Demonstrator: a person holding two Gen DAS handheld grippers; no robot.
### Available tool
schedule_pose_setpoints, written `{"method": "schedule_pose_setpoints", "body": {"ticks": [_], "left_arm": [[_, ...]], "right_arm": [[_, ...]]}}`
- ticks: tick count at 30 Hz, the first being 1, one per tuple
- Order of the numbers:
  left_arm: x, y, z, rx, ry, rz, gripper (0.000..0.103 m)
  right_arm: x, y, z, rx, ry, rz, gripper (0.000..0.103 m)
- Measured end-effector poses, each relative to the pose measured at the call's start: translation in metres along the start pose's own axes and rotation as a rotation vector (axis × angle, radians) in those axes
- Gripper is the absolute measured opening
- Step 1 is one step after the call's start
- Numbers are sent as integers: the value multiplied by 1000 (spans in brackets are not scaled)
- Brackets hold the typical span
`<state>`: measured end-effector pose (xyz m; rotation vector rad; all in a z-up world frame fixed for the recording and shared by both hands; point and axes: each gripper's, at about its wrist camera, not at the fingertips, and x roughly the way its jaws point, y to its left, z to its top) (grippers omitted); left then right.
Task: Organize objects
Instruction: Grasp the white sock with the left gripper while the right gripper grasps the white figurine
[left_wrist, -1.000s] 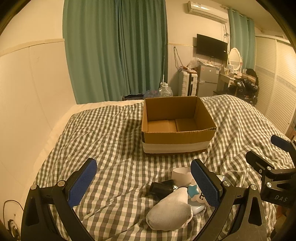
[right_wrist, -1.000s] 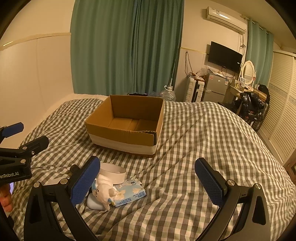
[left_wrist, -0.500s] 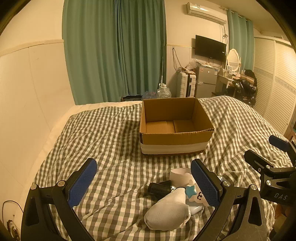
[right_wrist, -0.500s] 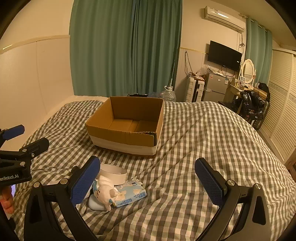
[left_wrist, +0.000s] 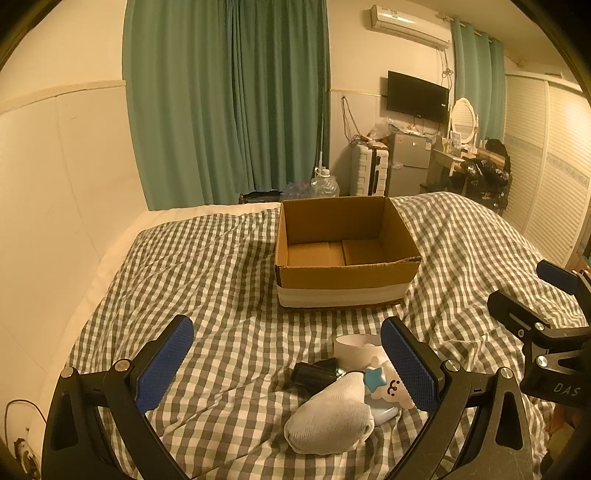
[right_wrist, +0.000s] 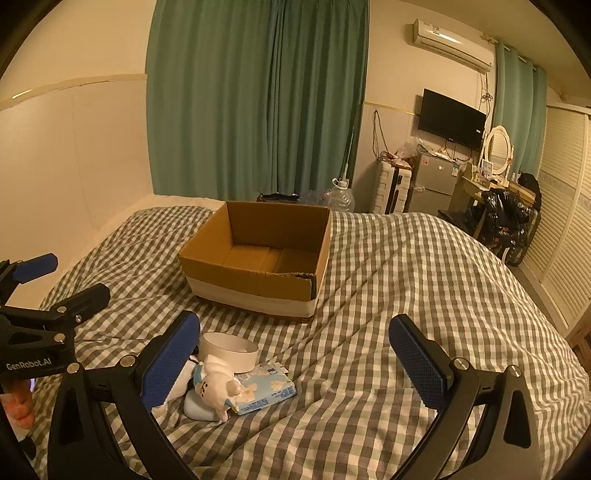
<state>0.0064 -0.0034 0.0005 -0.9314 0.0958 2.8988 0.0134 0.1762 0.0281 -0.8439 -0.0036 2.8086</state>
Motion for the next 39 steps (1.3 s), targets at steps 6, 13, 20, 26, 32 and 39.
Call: {"method": "schedule_pose_setpoints", "body": {"ticks": [6, 13, 20, 26, 32, 39], "left_arm": [[-8, 0, 3, -9, -12, -11, 103], [-1, -5, -6, 17, 30, -24, 103], [36, -10, -31, 55, 170, -14, 103], [66, -13, -56, 67, 279, -42, 103], [82, -23, -71, 83, 340, -127, 103], [84, -33, -80, 87, 382, -288, 65]], "right_arm": [[-9, 1, 3, 1, -17, 1, 103], [-10, 3, -1, -6, -3, 9, 103], [24, 5, -27, -37, 119, 37, 103], [46, 0, -43, -25, 182, 30, 103], [59, -5, -51, -5, 214, 36, 103], [64, -5, -55, 6, 228, 44, 103]]}}
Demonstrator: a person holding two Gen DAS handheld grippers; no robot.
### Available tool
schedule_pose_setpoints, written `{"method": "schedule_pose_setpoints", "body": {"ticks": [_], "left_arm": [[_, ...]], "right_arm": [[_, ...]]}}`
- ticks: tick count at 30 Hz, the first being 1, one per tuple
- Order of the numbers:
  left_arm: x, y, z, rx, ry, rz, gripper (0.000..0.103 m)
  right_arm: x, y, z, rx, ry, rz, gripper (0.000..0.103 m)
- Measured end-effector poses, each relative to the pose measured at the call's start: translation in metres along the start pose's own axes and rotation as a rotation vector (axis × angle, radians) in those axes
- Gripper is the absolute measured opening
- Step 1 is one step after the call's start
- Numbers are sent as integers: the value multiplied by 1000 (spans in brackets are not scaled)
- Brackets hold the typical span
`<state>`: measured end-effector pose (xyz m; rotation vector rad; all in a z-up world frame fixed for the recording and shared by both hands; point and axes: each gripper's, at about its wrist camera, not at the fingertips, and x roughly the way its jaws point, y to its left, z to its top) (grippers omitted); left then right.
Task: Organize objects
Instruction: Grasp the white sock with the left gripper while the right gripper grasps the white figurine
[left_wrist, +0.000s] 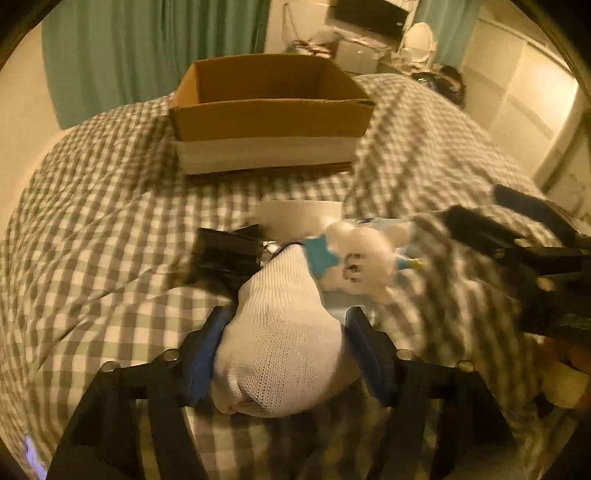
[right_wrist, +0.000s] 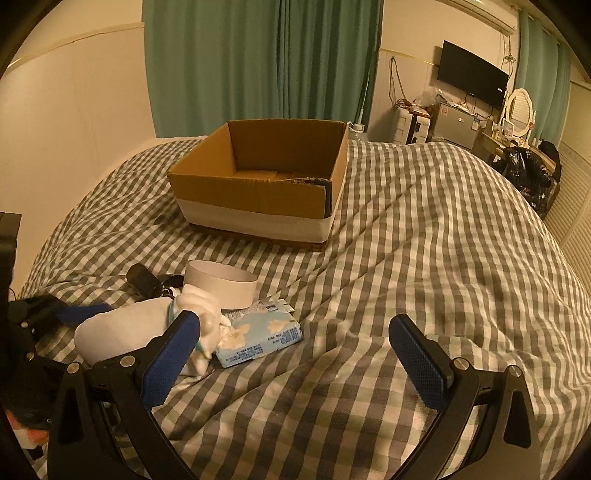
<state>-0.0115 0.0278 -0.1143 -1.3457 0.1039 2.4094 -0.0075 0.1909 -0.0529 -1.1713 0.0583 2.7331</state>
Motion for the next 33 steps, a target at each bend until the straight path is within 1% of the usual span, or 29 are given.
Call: {"method": "schedule_pose_setpoints", "body": {"ticks": [1, 4, 6, 7, 9, 11, 13, 14, 16, 17, 18, 19, 20, 22, 26, 30, 33], "left_arm": [[-1, -2, -1, 16, -1, 5, 63], [-10, -1, -1, 15, -20, 15, 58], [-23, 3, 1, 14, -48, 47, 57], [-32, 6, 3, 13, -71, 78, 57], [-43, 9, 5, 5, -105, 112, 57], [-49, 18, 9, -2, -118, 149, 57], [-52, 26, 10, -14, -128, 187, 57], [-52, 31, 12, -27, -124, 189, 57], [-48, 40, 12, -52, -114, 184, 57], [-47, 42, 12, -54, -112, 185, 57], [-45, 44, 11, -57, -112, 182, 57], [-43, 47, 11, -64, -109, 173, 57], [-43, 47, 10, -67, -109, 167, 57], [-41, 49, 10, -71, -108, 156, 57], [-40, 49, 8, -77, -106, 141, 57], [-45, 44, 8, -76, -124, 147, 57], [-55, 43, 12, -97, -154, 155, 57]], "right_arm": [[0, 1, 0, -3, 1, 2, 103], [2, 7, 1, -14, 4, 7, 102], [4, 12, 1, -28, 12, 15, 99], [4, 15, 2, -32, 18, 26, 98], [6, 24, 3, -47, 23, 59, 97], [12, 34, 4, -78, 36, 69, 93], [20, 46, 4, -111, 58, 78, 87], [26, 52, 4, -127, 72, 89, 86], [39, 65, 3, -162, 108, 102, 76], [43, 69, 2, -176, 121, 101, 73], [49, 73, 0, -173, 140, 91, 66], [56, 76, -2, -184, 161, 96, 54], [61, 78, -4, -188, 176, 100, 50], [67, 80, -8, -192, 195, 93, 49], [63, 79, -8, -183, 183, 82, 48], [48, 76, -3, -175, 135, 64, 48], [31, 75, 3, -171, 101, 58, 48]]}}
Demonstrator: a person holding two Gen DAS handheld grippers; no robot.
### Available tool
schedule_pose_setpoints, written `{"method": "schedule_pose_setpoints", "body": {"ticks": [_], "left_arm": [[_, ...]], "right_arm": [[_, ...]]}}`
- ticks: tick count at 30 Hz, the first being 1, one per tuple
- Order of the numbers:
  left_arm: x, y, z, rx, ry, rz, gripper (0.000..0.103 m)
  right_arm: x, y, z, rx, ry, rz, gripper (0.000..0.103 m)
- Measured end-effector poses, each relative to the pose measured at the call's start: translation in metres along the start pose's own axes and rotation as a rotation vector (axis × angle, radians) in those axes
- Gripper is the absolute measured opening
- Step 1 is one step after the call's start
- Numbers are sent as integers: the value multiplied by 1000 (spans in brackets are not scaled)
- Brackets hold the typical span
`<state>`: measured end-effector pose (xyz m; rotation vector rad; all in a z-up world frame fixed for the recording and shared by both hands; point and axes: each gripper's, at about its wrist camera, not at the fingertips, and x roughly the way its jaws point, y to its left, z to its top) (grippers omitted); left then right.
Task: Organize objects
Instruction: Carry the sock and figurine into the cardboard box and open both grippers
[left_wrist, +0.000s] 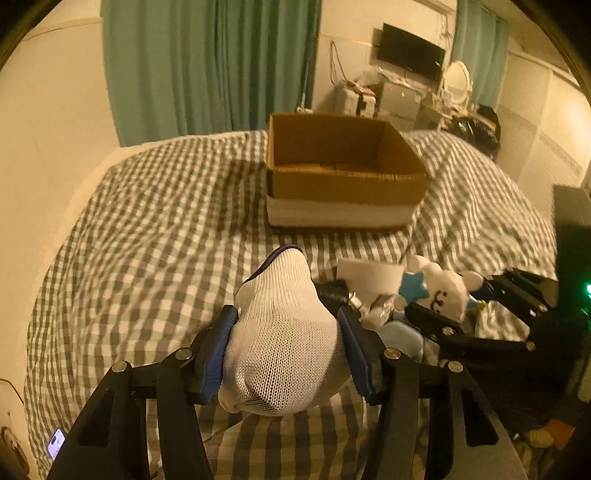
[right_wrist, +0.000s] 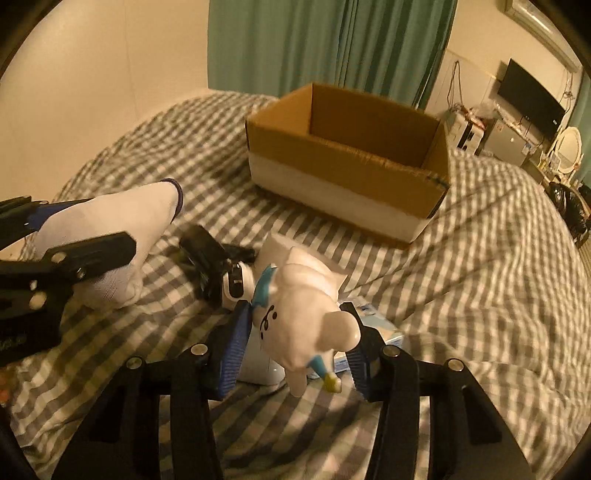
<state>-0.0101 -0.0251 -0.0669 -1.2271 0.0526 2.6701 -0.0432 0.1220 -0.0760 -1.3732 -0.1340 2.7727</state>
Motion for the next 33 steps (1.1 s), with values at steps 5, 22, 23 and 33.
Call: {"method": "schedule_pose_setpoints", "body": {"ticks": [5, 22, 23, 33], "left_arm": [[-14, 0, 17, -5, -35, -33, 57], [-2, -4, 138, 46, -115, -87, 57], [3, -5, 146, 59, -114, -87, 57], [78, -27, 216, 133, -67, -96, 57]], "right_arm": [[-29, -3, 13, -1, -63, -4, 48], [-60, -45, 101, -24, -180, -61, 42], [-60, -51, 109, -20, -187, -65, 42], [-22, -122, 188, 45, -172, -25, 42]]}}
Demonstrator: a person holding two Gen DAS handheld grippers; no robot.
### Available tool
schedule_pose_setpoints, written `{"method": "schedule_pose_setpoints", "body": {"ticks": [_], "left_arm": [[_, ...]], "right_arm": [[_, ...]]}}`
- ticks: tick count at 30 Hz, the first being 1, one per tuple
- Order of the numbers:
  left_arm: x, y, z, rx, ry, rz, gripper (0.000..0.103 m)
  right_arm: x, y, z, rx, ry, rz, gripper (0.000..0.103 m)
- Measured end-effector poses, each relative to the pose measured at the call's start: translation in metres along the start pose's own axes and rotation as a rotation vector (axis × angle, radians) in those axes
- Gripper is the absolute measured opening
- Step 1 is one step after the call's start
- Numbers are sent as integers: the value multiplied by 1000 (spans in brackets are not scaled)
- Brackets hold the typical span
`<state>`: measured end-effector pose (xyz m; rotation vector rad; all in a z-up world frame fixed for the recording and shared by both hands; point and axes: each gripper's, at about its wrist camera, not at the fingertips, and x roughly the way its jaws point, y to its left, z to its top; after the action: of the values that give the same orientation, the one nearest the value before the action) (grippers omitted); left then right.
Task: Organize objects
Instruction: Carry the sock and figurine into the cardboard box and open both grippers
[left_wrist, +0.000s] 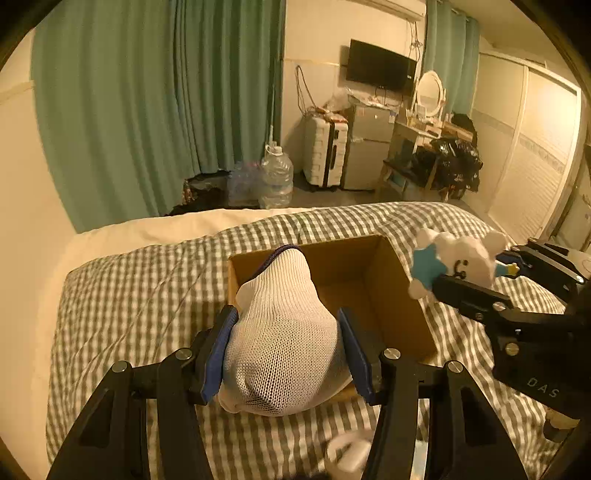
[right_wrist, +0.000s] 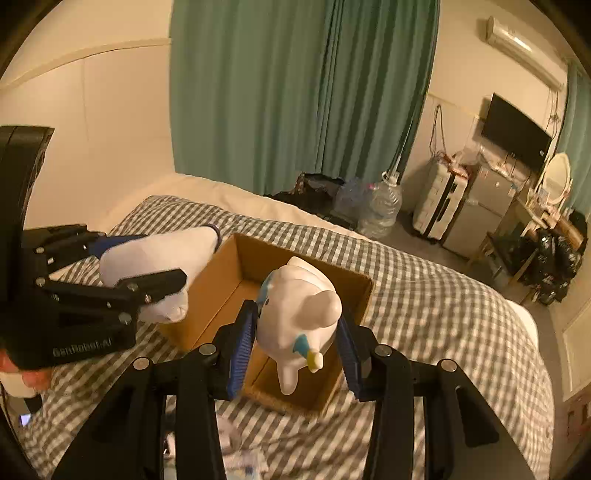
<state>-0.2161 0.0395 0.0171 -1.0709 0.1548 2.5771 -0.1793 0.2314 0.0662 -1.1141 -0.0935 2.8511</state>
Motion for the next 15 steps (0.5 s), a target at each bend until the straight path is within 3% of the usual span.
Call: {"method": "schedule_pose_setpoints", "body": {"ticks": [8, 15], "left_arm": [[78, 9, 2, 4, 86, -39, 57], [123, 12, -16, 8, 123, -61, 57]], "right_arm": [[91, -26, 4, 43, 92, 56, 42], [136, -32, -17, 46, 132, 58, 42]]}}
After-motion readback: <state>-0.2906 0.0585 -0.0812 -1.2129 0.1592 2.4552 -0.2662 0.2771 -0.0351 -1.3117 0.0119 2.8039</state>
